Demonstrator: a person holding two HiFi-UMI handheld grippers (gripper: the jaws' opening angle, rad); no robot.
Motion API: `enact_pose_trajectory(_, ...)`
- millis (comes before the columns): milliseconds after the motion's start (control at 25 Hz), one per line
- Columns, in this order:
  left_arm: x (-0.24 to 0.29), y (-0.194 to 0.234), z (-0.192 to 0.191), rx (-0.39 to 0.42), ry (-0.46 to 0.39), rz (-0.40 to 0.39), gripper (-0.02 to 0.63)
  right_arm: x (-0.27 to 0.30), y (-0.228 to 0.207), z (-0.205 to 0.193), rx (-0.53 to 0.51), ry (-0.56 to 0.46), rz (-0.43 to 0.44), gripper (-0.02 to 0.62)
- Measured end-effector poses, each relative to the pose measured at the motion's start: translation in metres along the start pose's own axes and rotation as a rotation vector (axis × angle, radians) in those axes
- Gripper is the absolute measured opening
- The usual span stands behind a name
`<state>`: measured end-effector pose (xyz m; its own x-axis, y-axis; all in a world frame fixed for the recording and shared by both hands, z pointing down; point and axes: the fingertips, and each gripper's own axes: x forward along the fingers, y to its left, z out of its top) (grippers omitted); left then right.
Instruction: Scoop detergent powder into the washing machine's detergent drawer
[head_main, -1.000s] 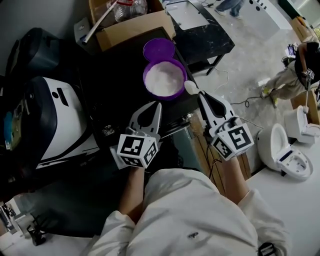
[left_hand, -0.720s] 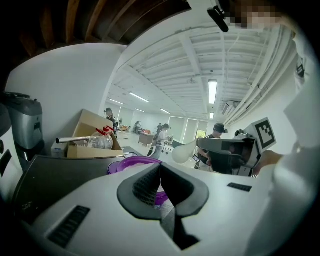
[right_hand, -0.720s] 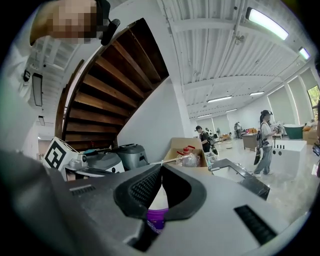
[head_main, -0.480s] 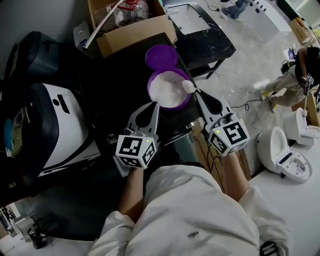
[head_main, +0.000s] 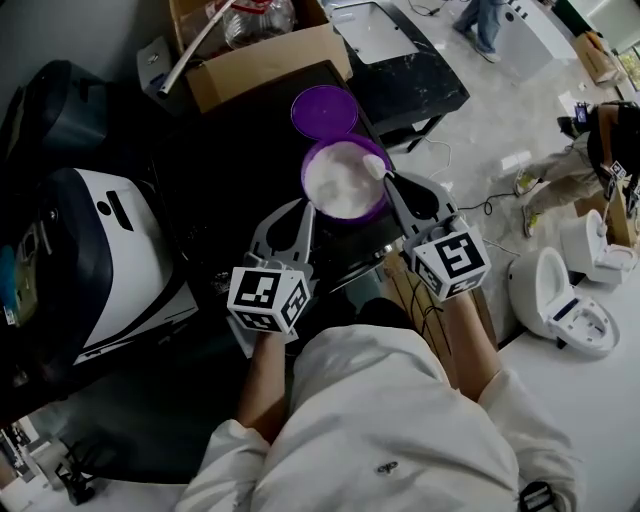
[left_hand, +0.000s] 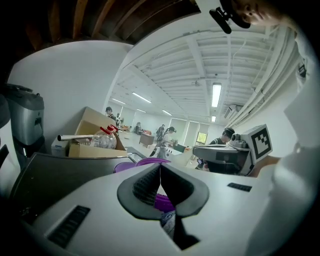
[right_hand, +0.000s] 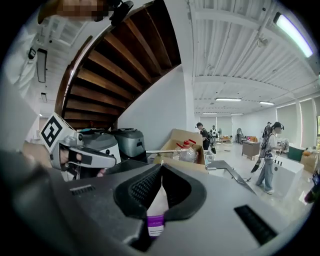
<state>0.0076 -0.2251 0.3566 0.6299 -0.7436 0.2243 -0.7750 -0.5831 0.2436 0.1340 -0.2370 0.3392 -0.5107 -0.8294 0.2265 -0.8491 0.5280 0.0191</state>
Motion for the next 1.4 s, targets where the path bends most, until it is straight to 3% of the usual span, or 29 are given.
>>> enact_pose_trajectory(640, 0.0, 0.008, -0.008, -0.003, 0.017, 0.016, 0.018, 0.01, 0.004, -0.031, -0.101, 0.119, -0.02, 0.009)
enact_pose_trajectory(1400, 0.001, 0.011, -0.009, -0.009, 0.029, 0.015, 0.018, 0.017, 0.015, -0.049, 0.016, 0.185, 0.02, 0.008)
